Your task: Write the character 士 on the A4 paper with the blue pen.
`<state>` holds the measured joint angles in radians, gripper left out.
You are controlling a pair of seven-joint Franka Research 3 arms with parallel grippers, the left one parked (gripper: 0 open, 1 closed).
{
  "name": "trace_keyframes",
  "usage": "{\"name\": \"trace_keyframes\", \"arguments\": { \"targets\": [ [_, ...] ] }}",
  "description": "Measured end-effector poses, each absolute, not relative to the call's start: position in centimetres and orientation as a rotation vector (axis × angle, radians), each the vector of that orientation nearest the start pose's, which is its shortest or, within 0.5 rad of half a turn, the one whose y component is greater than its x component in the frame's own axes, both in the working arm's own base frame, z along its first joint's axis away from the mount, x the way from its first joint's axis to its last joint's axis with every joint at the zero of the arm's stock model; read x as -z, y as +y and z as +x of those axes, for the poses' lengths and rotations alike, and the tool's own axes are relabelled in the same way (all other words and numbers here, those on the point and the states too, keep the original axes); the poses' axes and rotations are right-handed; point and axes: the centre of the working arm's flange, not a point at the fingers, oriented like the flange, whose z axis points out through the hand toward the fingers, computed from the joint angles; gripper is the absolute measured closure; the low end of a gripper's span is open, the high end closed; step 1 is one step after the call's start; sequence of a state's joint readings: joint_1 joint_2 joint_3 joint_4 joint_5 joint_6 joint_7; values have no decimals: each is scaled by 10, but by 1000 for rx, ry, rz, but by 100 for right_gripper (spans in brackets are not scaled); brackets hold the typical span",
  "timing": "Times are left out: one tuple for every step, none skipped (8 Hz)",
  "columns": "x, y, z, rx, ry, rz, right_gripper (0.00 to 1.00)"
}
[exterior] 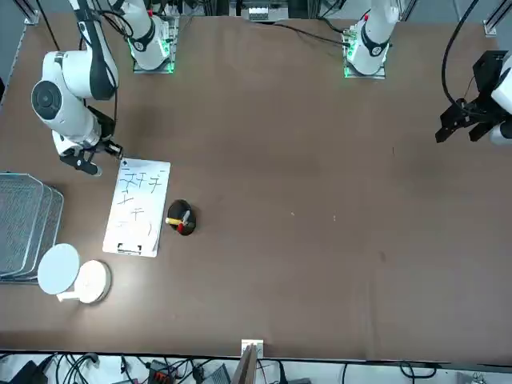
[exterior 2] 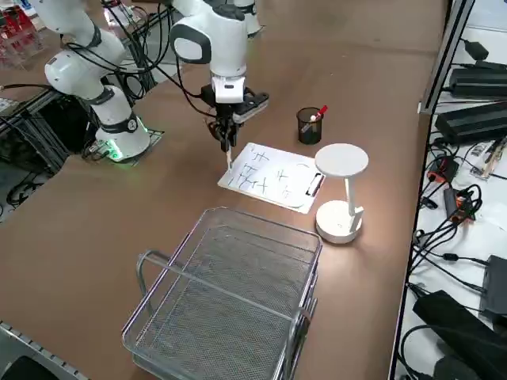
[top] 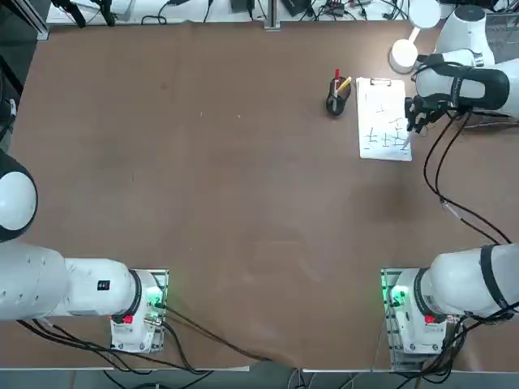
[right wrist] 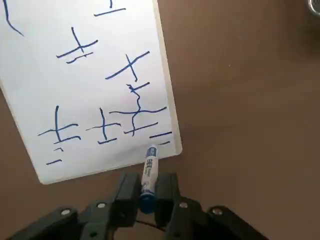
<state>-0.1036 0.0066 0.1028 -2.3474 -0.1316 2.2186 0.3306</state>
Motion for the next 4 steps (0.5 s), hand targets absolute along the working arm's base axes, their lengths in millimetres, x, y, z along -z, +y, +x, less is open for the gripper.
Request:
{"name": "trace_keyframes", "arguments": {
  "targets": [
    [-323,-5,488,-185,299,-3242,80],
    [-326,-7,488,-183,168,-3251,80],
    [-330,-11,488,-182,27,-3253,80],
    [-332,-18,488,-184,-121,-3246,80]
  ]
}}
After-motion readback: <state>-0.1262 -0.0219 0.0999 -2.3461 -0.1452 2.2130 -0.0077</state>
